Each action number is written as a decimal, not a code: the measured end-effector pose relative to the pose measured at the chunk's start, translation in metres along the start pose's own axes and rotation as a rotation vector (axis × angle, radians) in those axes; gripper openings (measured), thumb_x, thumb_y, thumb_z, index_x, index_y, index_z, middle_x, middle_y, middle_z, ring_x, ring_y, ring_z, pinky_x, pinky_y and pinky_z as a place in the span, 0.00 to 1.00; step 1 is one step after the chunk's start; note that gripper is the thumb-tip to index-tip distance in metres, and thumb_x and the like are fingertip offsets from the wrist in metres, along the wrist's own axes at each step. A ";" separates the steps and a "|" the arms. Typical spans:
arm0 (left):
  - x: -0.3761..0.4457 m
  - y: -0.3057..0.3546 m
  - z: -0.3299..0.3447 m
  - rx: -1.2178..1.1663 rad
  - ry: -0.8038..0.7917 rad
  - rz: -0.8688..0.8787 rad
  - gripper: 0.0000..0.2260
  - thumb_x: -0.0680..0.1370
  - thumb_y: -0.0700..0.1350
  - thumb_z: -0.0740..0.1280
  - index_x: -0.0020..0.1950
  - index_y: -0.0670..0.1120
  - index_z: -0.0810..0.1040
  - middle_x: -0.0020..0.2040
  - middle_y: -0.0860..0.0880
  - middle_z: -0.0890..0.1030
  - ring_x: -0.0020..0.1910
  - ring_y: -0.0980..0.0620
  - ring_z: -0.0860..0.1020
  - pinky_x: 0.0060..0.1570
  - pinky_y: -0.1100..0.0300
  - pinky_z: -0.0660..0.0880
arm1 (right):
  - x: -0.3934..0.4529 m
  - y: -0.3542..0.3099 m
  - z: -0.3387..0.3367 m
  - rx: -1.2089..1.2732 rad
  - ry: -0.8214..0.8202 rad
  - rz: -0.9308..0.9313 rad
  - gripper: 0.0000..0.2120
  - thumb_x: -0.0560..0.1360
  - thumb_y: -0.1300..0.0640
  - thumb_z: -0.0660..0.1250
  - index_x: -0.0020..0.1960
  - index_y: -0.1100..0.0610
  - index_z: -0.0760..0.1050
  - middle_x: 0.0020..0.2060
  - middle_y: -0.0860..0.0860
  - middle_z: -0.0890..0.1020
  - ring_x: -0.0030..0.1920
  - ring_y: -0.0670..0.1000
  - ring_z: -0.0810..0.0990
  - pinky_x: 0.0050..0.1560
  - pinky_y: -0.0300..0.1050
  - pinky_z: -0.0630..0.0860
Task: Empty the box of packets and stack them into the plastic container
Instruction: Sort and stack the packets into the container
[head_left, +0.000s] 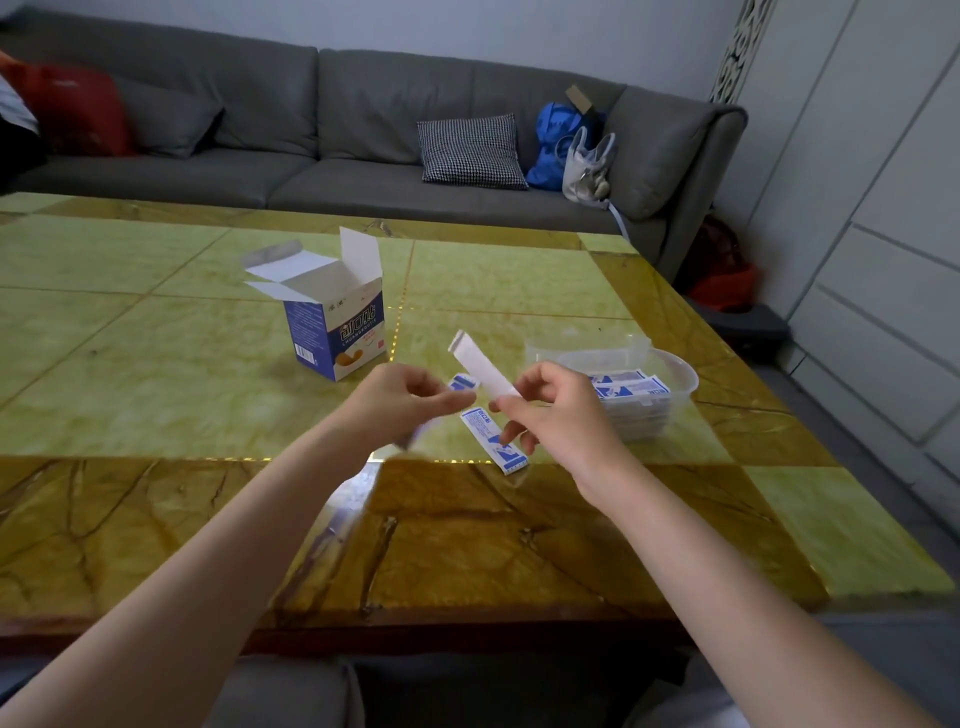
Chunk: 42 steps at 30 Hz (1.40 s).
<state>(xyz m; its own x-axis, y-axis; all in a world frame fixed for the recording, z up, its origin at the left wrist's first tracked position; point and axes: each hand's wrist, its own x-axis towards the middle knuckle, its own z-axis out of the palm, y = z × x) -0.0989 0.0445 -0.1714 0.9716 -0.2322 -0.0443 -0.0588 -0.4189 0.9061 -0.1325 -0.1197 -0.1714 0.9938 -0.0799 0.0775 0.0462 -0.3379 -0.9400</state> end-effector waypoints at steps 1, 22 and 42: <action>-0.001 0.001 0.000 -0.068 -0.013 -0.025 0.08 0.71 0.49 0.71 0.41 0.45 0.80 0.35 0.48 0.77 0.33 0.54 0.72 0.31 0.66 0.69 | -0.001 -0.001 -0.002 0.064 0.006 0.014 0.07 0.74 0.65 0.66 0.40 0.58 0.69 0.42 0.60 0.82 0.28 0.50 0.78 0.27 0.43 0.70; -0.005 -0.005 -0.003 0.132 -0.003 -0.143 0.04 0.73 0.46 0.70 0.42 0.45 0.81 0.37 0.49 0.81 0.35 0.55 0.79 0.32 0.66 0.73 | 0.003 0.005 0.007 -0.271 -0.145 -0.160 0.12 0.78 0.60 0.61 0.61 0.51 0.72 0.59 0.46 0.74 0.46 0.44 0.78 0.42 0.33 0.77; 0.007 -0.013 -0.003 -0.144 0.339 -0.057 0.09 0.73 0.36 0.69 0.52 0.44 0.77 0.47 0.43 0.80 0.42 0.49 0.80 0.41 0.59 0.81 | -0.006 0.005 0.015 -0.507 -0.049 -0.103 0.06 0.75 0.58 0.66 0.51 0.58 0.74 0.46 0.53 0.80 0.45 0.51 0.80 0.47 0.46 0.79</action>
<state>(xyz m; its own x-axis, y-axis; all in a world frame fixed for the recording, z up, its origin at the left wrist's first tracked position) -0.0905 0.0512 -0.1824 0.9945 0.1021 0.0235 0.0071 -0.2896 0.9571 -0.1364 -0.1072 -0.1814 0.9907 0.0175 0.1348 0.1015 -0.7546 -0.6483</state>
